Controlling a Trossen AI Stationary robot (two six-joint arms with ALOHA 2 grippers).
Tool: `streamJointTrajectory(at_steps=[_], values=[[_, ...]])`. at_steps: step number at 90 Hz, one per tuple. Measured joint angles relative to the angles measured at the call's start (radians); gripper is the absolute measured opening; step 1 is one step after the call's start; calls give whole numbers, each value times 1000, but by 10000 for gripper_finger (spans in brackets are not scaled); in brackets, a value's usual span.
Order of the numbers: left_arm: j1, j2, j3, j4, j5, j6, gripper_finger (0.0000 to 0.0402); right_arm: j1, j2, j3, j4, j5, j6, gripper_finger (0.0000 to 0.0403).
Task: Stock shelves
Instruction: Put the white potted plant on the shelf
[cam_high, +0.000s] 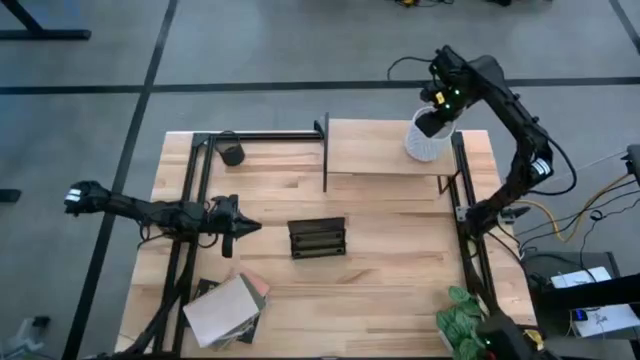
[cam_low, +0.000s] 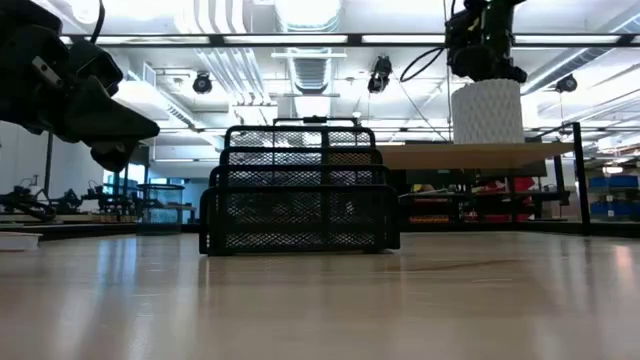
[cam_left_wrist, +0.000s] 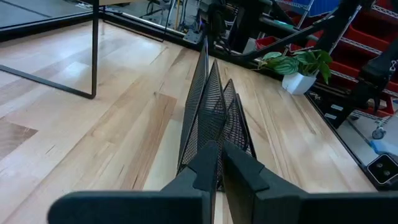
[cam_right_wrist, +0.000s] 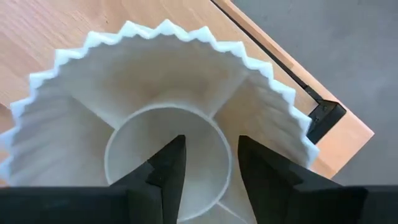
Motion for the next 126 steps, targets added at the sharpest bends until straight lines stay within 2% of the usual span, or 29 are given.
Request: streamJointTrajectory(at_steps=[28,44,73,105,126], values=[[0,0,0,0,0,0,6,12,-57,0,2,-1,10,95],[0,0,0,0,0,0,6,58,-101,0,17,-3,-7,76],[0,0,0,0,0,0,6,151,-153,1,17,-3,58,36],[0,0,0,0,0,0,6,380,-184,1,32,-3,161,25],[0,0,0,0,0,0,6,535,-179,0,105,-2,194,25]])
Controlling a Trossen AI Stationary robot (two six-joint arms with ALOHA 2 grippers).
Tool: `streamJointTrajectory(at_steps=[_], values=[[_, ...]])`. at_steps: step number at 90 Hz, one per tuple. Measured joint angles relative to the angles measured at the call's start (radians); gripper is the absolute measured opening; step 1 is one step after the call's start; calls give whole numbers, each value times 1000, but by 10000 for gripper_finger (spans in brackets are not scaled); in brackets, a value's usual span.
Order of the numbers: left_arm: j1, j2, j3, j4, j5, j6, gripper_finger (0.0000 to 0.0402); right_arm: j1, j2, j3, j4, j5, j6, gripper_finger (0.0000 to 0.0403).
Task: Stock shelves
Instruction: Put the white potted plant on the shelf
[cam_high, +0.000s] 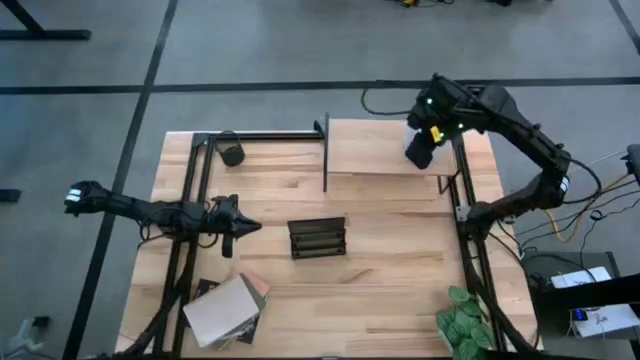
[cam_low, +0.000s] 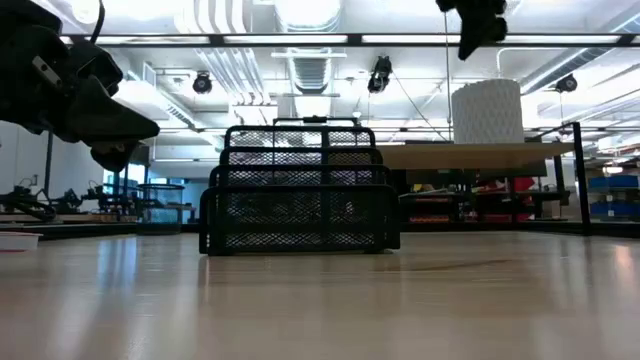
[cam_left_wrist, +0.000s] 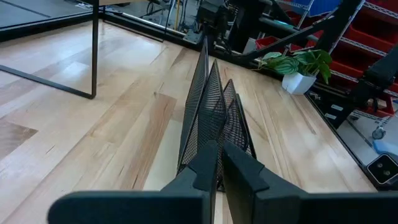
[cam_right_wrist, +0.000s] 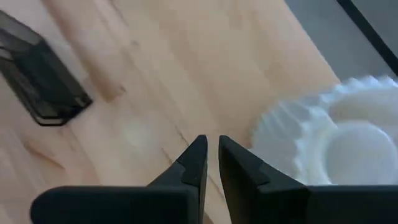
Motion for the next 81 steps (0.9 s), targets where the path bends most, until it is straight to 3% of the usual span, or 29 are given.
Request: streamJointTrajectory(at_steps=[30,81], values=[[0,0,0,0,0,0,7,203,2,0,100,0,35,26],[0,0,0,0,0,0,6,524,74,0,116,1,162,24]])
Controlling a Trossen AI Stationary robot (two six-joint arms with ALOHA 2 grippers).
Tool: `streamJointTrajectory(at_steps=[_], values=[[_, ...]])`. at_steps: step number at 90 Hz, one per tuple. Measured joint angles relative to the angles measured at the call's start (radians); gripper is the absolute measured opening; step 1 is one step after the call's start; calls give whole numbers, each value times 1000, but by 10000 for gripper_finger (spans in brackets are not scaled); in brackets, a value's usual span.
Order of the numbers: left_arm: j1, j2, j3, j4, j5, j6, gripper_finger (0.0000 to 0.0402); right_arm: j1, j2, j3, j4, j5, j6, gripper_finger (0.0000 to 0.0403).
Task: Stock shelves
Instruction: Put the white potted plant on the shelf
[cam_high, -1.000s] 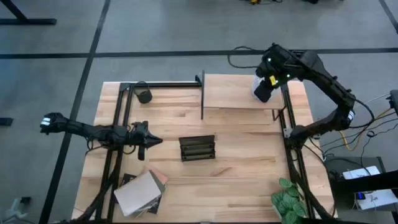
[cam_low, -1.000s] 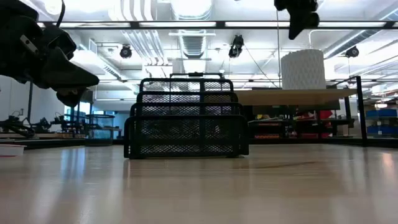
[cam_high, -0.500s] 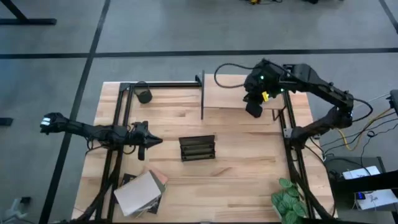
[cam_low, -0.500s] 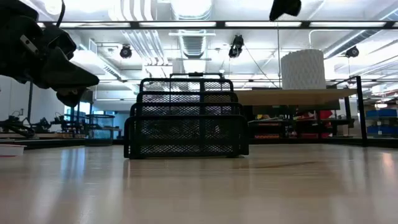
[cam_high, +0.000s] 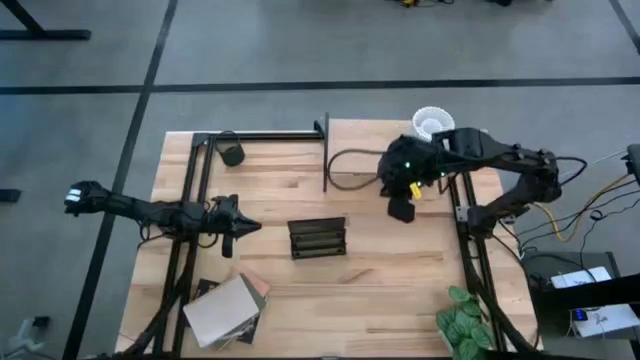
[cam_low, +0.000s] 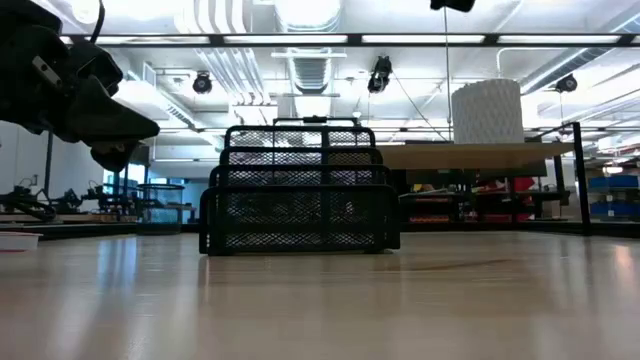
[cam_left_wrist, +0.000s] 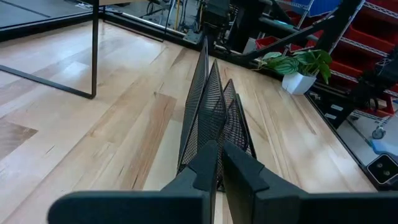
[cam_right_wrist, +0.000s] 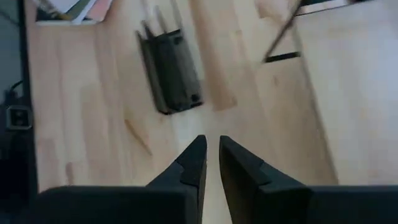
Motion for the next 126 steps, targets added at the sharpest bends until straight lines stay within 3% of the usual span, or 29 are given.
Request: streamJointTrajectory(at_steps=[56,101,126], values=[[0,0,0,0,0,0,6,369,57,-65,12,44,414,58],[0,0,0,1,0,0,6,582,178,-87,28,52,831,101],[0,0,0,0,0,0,6,638,283,-87,25,-68,1082,139]])
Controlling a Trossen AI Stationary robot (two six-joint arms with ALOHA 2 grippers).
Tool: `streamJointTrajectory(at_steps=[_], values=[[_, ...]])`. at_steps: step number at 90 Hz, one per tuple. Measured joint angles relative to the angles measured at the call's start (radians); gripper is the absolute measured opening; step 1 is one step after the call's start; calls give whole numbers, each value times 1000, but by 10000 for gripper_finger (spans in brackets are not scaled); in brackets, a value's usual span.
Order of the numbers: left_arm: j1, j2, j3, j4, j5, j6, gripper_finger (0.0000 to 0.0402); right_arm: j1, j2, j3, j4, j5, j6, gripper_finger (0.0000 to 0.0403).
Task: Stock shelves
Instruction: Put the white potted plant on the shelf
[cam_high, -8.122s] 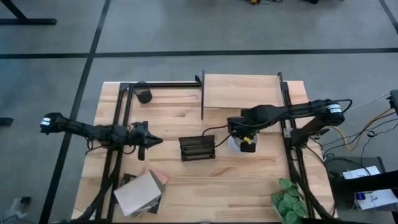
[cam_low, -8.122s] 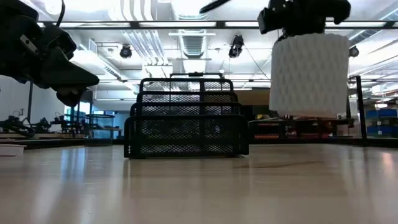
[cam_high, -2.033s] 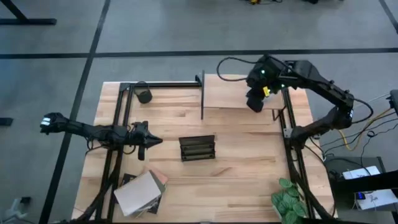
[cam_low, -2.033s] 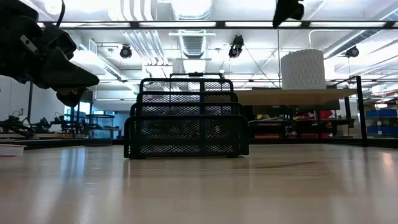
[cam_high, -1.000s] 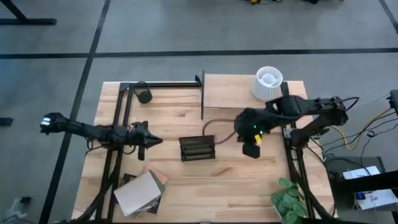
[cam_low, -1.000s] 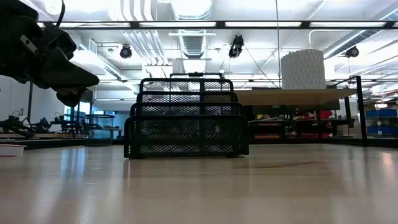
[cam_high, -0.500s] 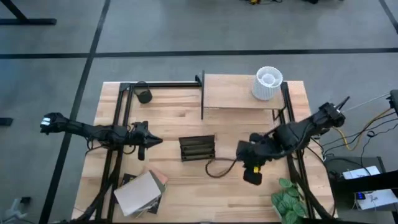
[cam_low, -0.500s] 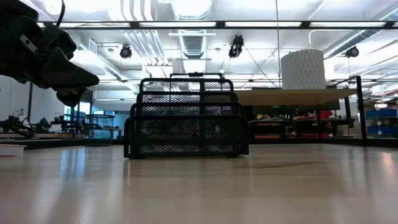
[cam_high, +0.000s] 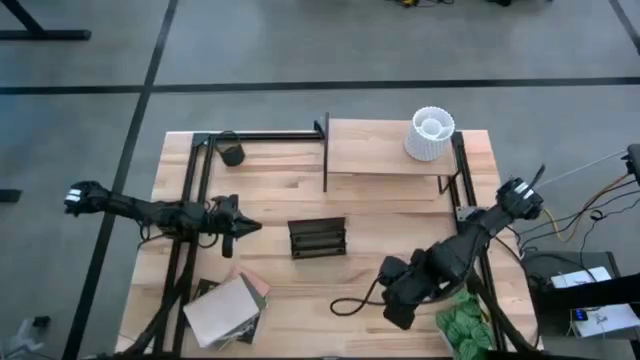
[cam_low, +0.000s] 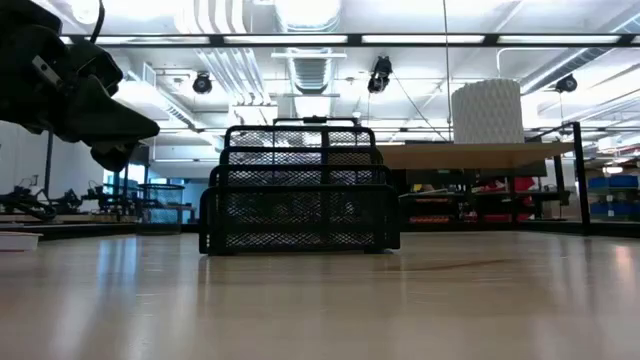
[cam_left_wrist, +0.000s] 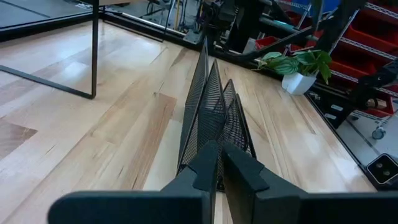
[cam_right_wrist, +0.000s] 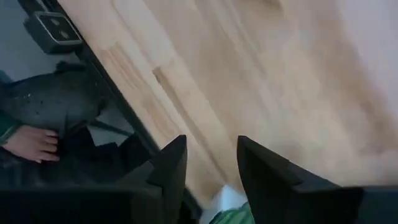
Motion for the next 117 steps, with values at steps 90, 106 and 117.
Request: streamJointTrajectory(at_steps=[90,106,117], values=[[0,0,0,-1,0,0,6,59,312,0,111,-409,99,331],[0,0,0,0,0,0,7,76,312,-1,112,-402,87,341],[0,0,0,0,0,0,6,85,312,-5,108,-404,61,341]])
